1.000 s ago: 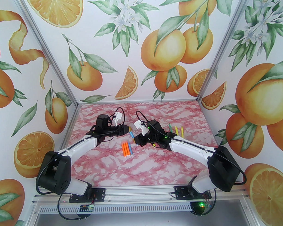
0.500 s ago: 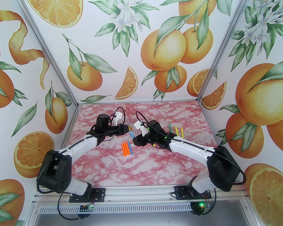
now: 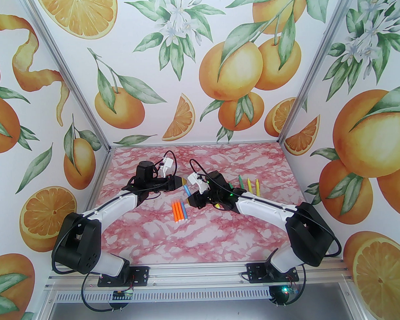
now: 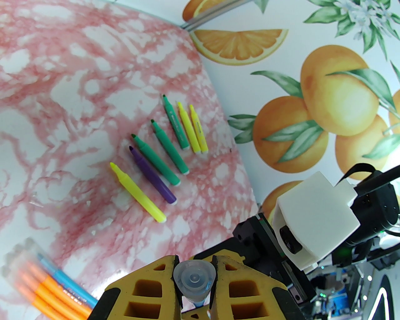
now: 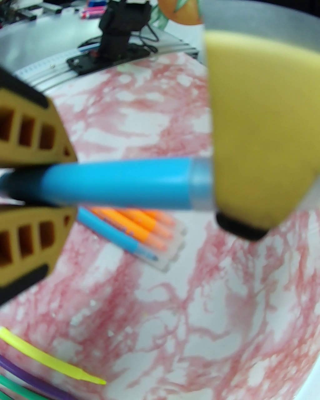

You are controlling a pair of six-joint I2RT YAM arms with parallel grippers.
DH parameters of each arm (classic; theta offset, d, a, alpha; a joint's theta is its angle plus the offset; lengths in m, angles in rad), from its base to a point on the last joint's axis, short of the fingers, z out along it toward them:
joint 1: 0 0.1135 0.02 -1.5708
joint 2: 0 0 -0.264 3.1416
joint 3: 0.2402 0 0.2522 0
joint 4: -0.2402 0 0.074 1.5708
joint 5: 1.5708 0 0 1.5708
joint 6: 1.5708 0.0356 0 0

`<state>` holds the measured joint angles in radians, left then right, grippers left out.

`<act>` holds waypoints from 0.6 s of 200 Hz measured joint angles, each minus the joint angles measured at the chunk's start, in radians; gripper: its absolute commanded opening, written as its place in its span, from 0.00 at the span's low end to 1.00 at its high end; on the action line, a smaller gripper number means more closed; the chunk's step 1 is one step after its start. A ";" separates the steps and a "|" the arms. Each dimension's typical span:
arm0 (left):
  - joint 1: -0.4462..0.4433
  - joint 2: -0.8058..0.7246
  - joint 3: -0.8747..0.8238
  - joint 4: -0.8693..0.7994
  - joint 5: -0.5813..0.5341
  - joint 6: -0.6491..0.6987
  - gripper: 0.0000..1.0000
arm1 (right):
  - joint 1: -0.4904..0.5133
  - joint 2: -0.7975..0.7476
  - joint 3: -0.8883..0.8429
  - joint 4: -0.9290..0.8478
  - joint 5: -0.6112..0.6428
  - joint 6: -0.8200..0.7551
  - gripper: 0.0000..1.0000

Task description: Open the pen caps

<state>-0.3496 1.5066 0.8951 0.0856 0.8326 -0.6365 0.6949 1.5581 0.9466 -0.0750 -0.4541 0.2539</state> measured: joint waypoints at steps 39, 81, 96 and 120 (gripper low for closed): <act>0.000 0.019 0.037 -0.047 -0.021 0.019 0.00 | -0.004 0.000 -0.003 -0.003 0.006 -0.017 0.00; 0.008 0.055 0.089 -0.150 -0.055 0.031 0.00 | -0.004 -0.043 -0.084 -0.003 0.035 -0.052 0.00; 0.048 0.065 0.123 -0.150 -0.108 0.037 0.00 | -0.003 -0.069 -0.139 -0.051 0.036 -0.070 0.00; 0.092 0.077 0.159 -0.145 -0.146 0.034 0.00 | -0.002 -0.081 -0.178 -0.092 0.044 -0.091 0.00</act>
<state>-0.2577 1.5833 1.0542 -0.0597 0.6868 -0.6022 0.6933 1.4769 0.7685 -0.1673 -0.4099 0.1627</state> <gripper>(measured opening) 0.175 0.171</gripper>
